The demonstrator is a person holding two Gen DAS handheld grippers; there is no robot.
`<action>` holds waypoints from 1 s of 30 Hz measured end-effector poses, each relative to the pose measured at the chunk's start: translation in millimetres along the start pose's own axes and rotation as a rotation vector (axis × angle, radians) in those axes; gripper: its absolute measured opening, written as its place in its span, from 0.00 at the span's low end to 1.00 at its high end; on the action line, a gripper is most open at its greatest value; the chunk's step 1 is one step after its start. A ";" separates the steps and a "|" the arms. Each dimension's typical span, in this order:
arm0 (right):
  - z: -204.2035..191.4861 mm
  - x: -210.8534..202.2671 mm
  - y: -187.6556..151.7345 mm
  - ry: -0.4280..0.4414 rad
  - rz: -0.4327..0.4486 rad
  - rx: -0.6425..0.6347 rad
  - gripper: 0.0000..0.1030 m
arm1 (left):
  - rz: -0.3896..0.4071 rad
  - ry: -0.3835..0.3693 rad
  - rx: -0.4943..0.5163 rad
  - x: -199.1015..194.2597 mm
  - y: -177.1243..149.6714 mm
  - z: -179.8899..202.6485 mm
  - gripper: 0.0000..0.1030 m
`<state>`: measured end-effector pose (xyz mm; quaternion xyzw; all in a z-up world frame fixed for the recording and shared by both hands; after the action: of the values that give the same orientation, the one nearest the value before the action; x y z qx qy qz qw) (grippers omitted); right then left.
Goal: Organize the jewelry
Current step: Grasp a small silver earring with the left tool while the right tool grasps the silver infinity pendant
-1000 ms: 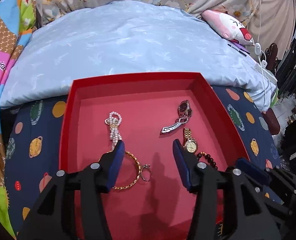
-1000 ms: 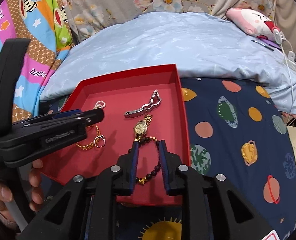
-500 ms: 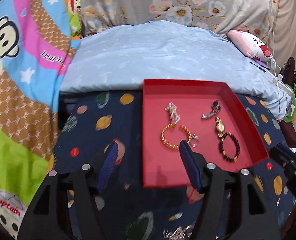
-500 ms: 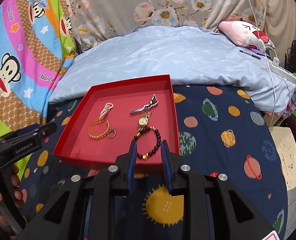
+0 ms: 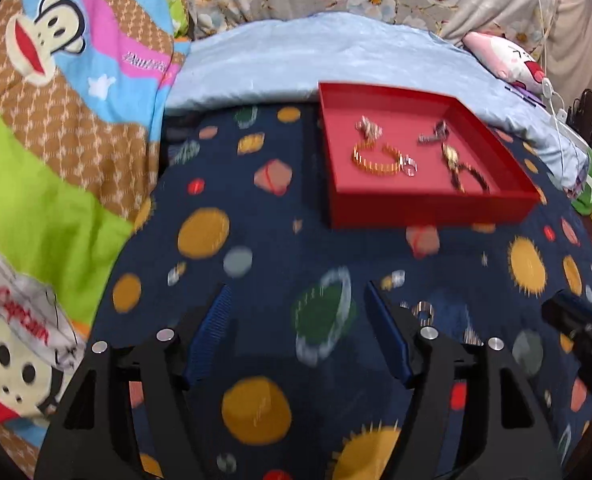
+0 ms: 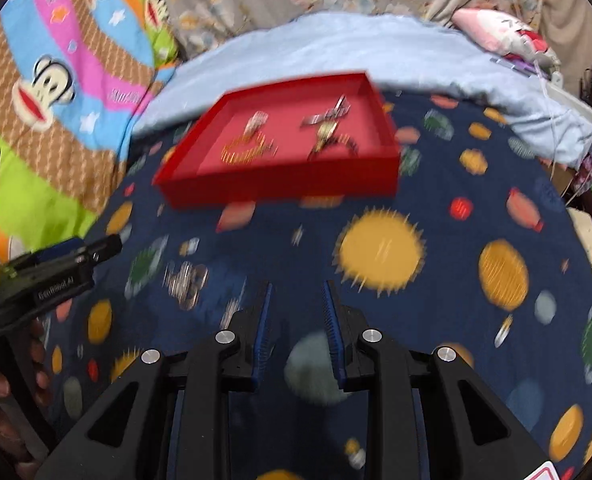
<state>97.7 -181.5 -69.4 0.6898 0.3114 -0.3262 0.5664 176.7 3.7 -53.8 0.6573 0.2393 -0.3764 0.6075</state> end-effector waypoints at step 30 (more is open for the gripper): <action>-43.3 30.6 -23.9 -0.031 -0.030 -0.183 0.25 | -0.089 -0.106 -0.022 6.3 -51.2 12.1 0.68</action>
<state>100.9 -133.2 -101.5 0.6254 0.3413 -0.3153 0.6268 138.6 -1.5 -90.1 0.6185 0.2398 -0.4345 0.6093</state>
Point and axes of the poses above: each gripper's, at about its wrist camera, not at the fingertips, and x roughly the way its jaws point, z to its right, y to its top, the point moved 9 cm from there along x, roughly the way its jaws point, and after that the axes turned 2 degrees about -y, right-handed, at the moved point
